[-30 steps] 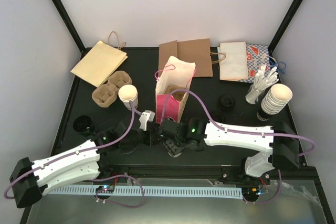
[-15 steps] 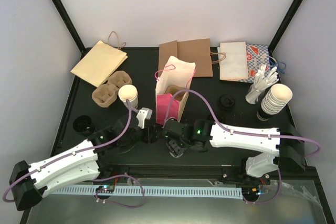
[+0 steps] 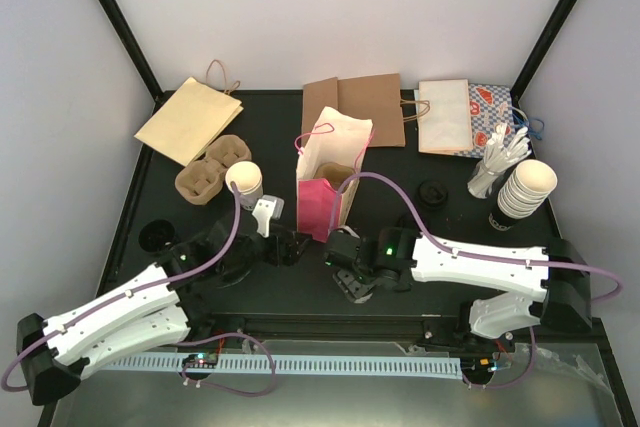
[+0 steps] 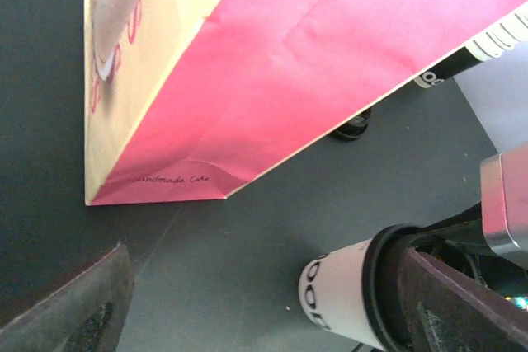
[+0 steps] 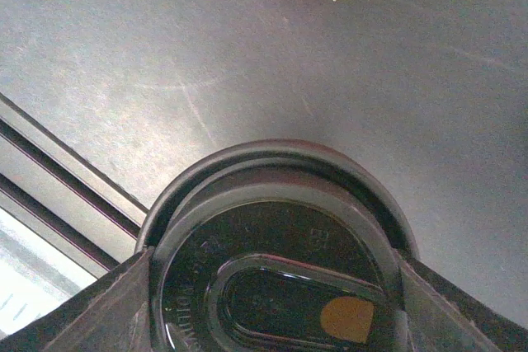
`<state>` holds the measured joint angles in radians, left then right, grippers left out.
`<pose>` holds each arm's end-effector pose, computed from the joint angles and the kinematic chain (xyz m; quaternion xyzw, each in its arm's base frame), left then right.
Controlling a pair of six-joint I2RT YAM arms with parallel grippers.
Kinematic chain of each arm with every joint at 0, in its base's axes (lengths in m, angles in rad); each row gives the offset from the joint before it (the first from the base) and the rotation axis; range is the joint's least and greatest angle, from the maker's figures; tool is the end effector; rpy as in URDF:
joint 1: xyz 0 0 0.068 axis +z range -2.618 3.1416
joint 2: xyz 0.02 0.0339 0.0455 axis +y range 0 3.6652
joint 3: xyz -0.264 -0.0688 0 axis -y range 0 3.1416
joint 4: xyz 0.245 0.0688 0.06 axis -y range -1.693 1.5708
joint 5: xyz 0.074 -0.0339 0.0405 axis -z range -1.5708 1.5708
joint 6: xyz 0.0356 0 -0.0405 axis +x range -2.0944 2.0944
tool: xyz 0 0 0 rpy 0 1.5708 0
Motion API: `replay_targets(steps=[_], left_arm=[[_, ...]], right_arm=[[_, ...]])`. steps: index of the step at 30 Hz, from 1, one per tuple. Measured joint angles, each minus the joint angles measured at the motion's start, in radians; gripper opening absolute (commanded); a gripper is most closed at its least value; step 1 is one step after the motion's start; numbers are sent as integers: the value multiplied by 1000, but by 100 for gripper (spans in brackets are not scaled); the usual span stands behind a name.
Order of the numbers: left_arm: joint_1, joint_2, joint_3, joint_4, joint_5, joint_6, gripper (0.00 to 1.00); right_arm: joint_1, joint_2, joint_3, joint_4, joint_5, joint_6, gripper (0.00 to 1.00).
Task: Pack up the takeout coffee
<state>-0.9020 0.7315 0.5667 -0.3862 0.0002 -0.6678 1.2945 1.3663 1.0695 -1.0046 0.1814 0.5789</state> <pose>0.1044 -0.1322 0.2515 0.1020 0.8668 -0.3450 0.3452 0.0736 0.2361 0.2526 -0.3342 0.9286 0.0546 0.1515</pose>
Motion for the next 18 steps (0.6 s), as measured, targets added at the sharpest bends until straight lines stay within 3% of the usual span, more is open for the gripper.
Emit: replay_targets(steps=[3, 18], left_arm=[[6, -2, 24, -29, -20, 13, 99], [69, -79, 105, -156, -104, 42, 99]], right_arm=[[0, -13, 3, -55, 12, 4, 59], [-2, -82, 65, -172, 76, 23, 59]])
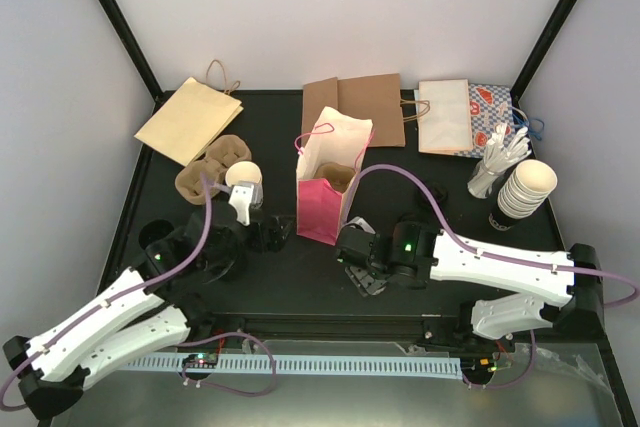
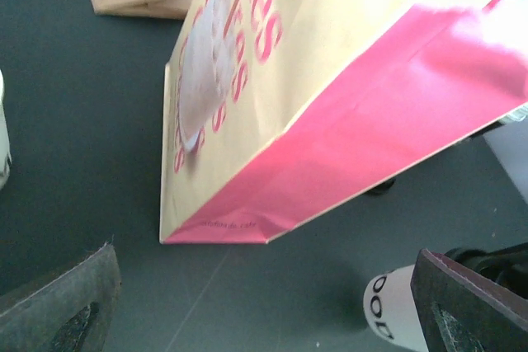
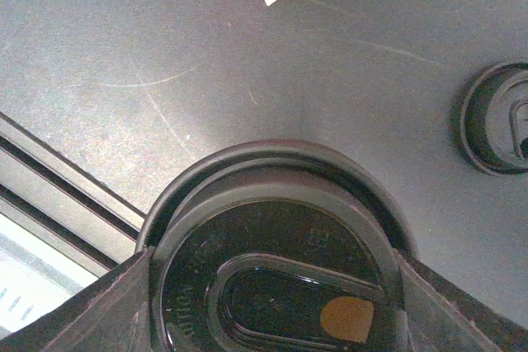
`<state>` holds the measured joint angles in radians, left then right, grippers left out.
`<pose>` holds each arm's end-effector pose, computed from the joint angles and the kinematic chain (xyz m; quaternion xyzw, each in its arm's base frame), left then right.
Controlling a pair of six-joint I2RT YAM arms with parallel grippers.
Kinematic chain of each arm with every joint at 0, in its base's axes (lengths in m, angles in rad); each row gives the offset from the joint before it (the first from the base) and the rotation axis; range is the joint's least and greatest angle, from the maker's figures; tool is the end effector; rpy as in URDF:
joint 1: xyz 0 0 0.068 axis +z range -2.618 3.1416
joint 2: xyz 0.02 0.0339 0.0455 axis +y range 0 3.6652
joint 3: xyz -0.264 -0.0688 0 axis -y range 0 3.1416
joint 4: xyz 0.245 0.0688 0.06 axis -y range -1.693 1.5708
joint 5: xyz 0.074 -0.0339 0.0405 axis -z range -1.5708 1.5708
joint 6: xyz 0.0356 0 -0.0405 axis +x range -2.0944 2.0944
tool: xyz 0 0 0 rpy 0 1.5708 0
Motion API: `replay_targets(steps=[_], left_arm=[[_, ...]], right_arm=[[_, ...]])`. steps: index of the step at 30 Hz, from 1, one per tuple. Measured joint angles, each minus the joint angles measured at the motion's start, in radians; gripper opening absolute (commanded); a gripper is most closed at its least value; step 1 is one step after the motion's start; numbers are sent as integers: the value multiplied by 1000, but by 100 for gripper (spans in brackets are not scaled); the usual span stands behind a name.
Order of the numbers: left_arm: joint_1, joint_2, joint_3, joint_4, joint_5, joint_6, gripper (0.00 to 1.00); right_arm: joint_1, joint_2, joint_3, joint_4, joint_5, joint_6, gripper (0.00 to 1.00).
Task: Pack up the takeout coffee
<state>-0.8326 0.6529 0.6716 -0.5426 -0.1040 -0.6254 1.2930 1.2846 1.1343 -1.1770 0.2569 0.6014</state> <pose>0.1029 -0.1076 0.2837 0.0636 0.8630 -0.2989 0.4023 0.0698 0.2118 0.2842 -0.3190 0.9314 0.0235 0.1736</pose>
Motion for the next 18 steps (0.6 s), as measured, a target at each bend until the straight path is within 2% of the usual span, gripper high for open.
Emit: replay_targets(steps=[10, 18], left_arm=[[27, 98, 299, -119, -40, 148, 99], [27, 138, 325, -143, 147, 423, 99]], right_arm=[[-28, -41, 0, -14, 21, 10, 59], [-36, -90, -2, -16, 30, 10, 59]])
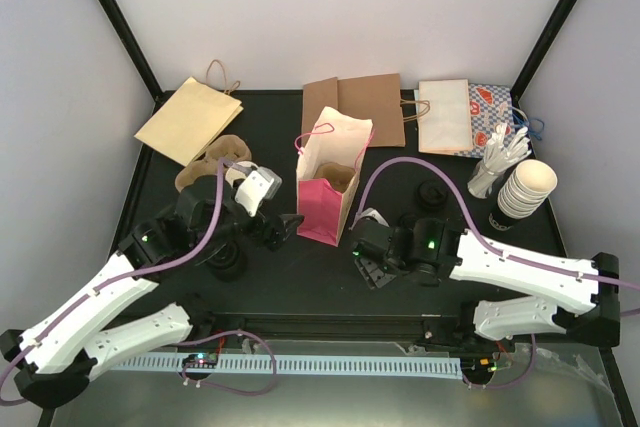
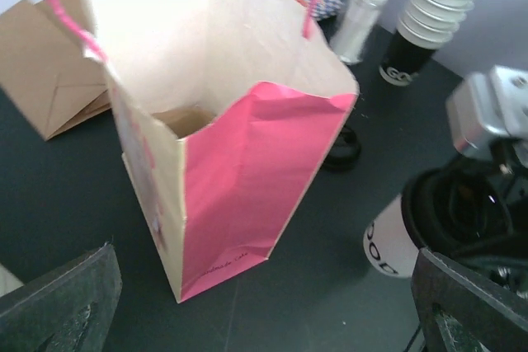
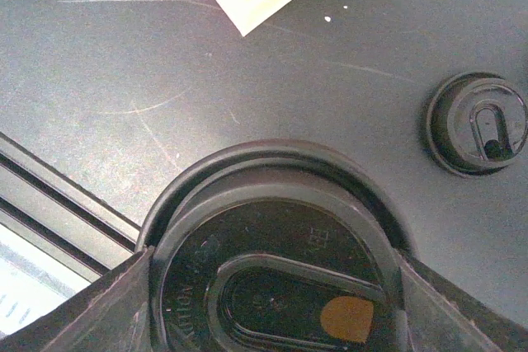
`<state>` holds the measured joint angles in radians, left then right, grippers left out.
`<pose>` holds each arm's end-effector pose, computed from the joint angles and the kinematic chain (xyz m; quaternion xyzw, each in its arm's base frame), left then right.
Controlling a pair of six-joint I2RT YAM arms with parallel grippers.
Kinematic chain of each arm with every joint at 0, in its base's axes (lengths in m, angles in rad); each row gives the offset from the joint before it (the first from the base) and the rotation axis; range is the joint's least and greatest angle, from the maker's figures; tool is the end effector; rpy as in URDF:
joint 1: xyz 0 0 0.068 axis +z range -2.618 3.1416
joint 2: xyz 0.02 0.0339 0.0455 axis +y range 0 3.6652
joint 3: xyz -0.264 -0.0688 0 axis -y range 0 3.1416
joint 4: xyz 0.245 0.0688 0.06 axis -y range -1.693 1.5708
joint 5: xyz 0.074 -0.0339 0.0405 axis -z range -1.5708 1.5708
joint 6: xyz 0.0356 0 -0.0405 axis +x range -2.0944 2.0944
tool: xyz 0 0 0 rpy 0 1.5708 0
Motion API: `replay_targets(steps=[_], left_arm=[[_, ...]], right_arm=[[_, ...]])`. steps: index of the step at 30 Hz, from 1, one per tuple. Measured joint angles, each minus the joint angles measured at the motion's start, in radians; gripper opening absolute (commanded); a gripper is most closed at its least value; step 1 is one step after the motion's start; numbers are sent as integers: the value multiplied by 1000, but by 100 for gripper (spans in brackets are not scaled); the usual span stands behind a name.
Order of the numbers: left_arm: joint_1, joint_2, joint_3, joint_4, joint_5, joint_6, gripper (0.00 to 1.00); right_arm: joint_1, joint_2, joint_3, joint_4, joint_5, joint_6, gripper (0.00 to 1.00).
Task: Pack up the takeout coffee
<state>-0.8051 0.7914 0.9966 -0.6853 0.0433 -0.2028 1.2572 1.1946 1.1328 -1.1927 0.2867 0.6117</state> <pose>0.1093 -0.1159 0.3594 0.2643 0.8129 -0.2666 0.4452 0.0728 0.1918 0.3010 -0.2887 0.9341 0.0415 0.2061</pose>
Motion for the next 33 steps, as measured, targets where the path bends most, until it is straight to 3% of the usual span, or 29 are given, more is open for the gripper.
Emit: replay_targets(steps=[6, 10, 15, 23, 33], left_arm=[[0, -10, -7, -5, 44, 186, 99], [0, -7, -1, -20, -54, 232, 99], [0, 64, 150, -76, -183, 156, 99], [0, 292, 482, -153, -234, 13, 98], [38, 593, 570, -267, -283, -89, 94]], right_arm=[[-2, -16, -1, 3, 4, -4, 59], [-2, -21, -1, 4, 10, -9, 59], [-3, -53, -2, 12, 20, -18, 59], [-43, -113, -8, 10, 54, -22, 59], [-82, -186, 86, -74, 111, -19, 60]])
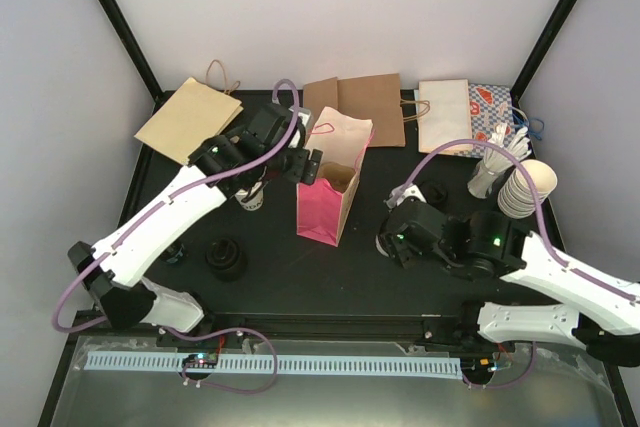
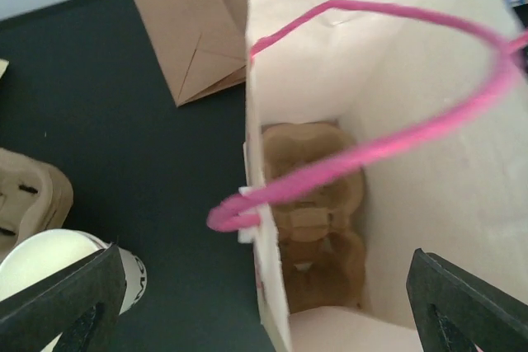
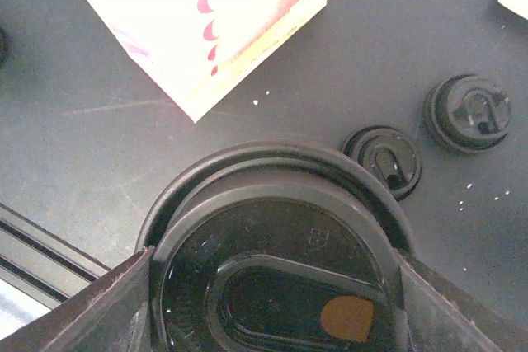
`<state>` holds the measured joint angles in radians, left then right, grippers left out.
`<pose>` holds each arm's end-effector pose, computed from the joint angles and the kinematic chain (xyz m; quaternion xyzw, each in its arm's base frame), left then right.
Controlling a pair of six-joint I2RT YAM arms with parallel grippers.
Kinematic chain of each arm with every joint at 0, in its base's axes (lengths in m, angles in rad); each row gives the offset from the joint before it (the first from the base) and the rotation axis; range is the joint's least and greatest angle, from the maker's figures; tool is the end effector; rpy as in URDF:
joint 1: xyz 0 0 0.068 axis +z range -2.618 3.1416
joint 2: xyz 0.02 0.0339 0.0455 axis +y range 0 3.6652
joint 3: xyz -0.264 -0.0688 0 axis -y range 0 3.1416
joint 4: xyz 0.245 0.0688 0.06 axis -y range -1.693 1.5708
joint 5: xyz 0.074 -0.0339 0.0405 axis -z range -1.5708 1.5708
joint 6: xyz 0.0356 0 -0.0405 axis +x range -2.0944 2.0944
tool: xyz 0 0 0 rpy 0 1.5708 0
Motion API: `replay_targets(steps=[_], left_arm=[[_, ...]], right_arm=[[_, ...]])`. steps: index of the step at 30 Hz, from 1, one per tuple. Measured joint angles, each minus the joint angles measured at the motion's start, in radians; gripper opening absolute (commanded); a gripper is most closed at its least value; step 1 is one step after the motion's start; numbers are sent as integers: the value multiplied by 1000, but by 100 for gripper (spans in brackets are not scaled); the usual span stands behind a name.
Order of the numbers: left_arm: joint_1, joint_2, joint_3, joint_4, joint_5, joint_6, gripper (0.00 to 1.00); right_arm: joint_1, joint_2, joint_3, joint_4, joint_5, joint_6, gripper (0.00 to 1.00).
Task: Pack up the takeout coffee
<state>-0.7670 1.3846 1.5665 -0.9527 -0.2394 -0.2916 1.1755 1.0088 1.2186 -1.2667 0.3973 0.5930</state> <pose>0.2068 -0.1876 0.4006 0.1701 0.8997 -0.1003 0.3893 0.0739 0.1414 0.3536 -0.2242 0.9226 0.0717 0.3055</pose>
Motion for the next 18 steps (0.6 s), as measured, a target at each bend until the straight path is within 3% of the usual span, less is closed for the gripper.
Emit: replay_targets(steps=[8, 12, 15, 18], left_arm=[[72, 34, -33, 3, 42, -38, 84], [81, 62, -47, 6, 66, -41, 65], [90, 79, -51, 10, 88, -31, 44], [94, 84, -51, 15, 112, 0, 31]], right_arm=[[-2, -1, 149, -71, 61, -7, 60], [-4, -5, 201, -84, 99, -17, 60], [-5, -11, 239, -90, 124, -27, 60], [-5, -11, 283, -99, 150, -39, 60]])
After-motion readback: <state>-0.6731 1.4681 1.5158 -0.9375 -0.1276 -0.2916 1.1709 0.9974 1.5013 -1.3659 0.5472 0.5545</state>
